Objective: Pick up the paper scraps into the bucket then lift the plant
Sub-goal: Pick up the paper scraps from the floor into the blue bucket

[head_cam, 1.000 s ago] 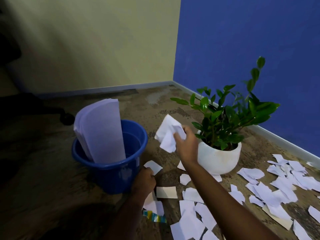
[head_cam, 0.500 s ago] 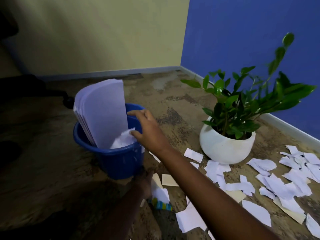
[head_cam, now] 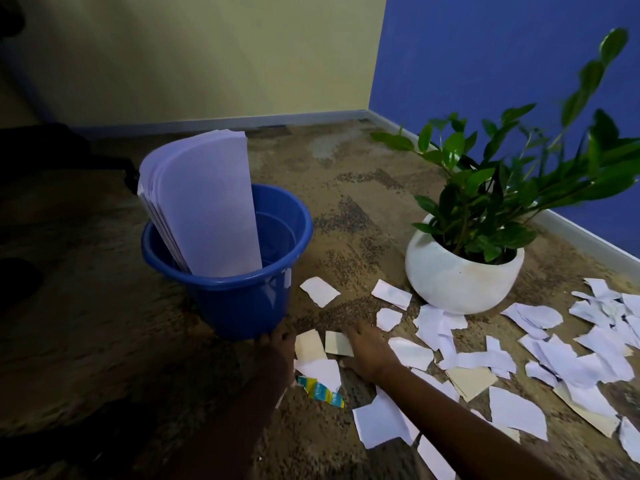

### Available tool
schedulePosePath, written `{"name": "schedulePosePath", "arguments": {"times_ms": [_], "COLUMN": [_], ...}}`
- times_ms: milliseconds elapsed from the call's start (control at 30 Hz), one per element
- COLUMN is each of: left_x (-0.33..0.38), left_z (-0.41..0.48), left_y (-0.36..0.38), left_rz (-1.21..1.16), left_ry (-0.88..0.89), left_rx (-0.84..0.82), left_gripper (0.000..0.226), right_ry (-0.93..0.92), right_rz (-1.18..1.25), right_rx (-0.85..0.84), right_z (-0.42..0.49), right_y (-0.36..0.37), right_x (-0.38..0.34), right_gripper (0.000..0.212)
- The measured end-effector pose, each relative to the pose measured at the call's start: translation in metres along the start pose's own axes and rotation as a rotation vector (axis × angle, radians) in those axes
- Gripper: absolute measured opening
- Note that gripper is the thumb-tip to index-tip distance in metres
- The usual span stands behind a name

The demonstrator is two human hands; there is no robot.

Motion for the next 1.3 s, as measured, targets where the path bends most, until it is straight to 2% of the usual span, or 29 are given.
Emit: {"name": "schedulePosePath", "arguments": {"times_ms": [67, 167, 267, 333, 433, 533, 600, 700, 767, 900, 967, 1067, 1133, 1233, 1300], "left_x": [-0.006, -0.014, -0.019, -0.019, -0.021, -0.022, -0.018, -0.010, -0.006, -0.004, 0.000, 0.006, 0.010, 0.016, 0.020], "left_z": [-0.002, -0.001, 0.001, 0.003, 0.007, 0.011, 0.008, 0.001, -0.003, -0.004, -0.005, -0.004, -0.005, -0.005, -0.005], "left_y": [0.003, 0.004, 0.002, 0.001, -0.010, -0.014, -0.008, 0.008, 0.014, 0.018, 0.018, 0.017, 0.017, 0.016, 0.013], "left_rz": [-0.066, -0.039, -0.105, -0.316, -0.686, -0.805, -0.748, -0.626, -0.610, -0.577, -0.549, -0.524, -0.516, -0.490, -0.476], "left_ry": [-0.029, -0.062, -0.108, -0.127, -0.139, -0.139, -0.100, 0.009, 0.062, 0.060, 0.072, 0.106, 0.124, 0.148, 0.166], "left_rx": [-0.002, -0.021, -0.037, -0.046, -0.011, -0.075, -0.150, -0.195, -0.154, -0.066, -0.053, -0.017, -0.001, -0.027, -0.069], "left_gripper": [0.077, 0.075, 0.079, 0.074, 0.068, 0.075, 0.077, 0.072, 0.067, 0.072, 0.071, 0.064, 0.062, 0.066, 0.066], "right_ry": [0.036, 0.098, 0.173, 0.210, 0.237, 0.240, 0.182, 0.089, 0.077, 0.105, 0.092, 0.103, 0.153, 0.217, 0.233], "right_rz": [0.009, 0.107, 0.236, 0.323, 0.442, 0.616, 0.656, 0.529, 0.437, 0.343, 0.320, 0.403, 0.528, 0.638, 0.675], "right_rx": [0.002, -0.017, -0.050, -0.070, -0.021, 0.011, -0.022, -0.062, -0.072, -0.063, -0.043, -0.005, 0.043, 0.096, 0.047], "right_z": [0.001, 0.006, 0.010, 0.011, 0.015, 0.022, 0.026, 0.033, 0.034, 0.038, 0.039, 0.039, 0.038, 0.034, 0.032], "right_y": [0.003, 0.001, 0.002, 0.005, 0.001, -0.011, -0.015, -0.010, -0.006, 0.002, 0.004, 0.007, 0.004, -0.003, -0.004], "right_x": [0.002, 0.006, 0.010, 0.011, 0.010, 0.004, -0.008, -0.027, -0.036, -0.038, -0.039, -0.038, -0.029, -0.008, 0.005], "right_gripper": [0.059, 0.057, 0.070, 0.073, 0.060, 0.047, 0.043, 0.049, 0.053, 0.055, 0.049, 0.037, 0.036, 0.048, 0.057]}}
Point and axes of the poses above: each hand's wrist, its own z-axis towards the middle knuckle, its own y-axis out of the palm, x = y × z, the point moved 4 cm from there along z, towards the middle knuckle, and after that the axes turned 11 degrees about -z, right-handed, at the moved point
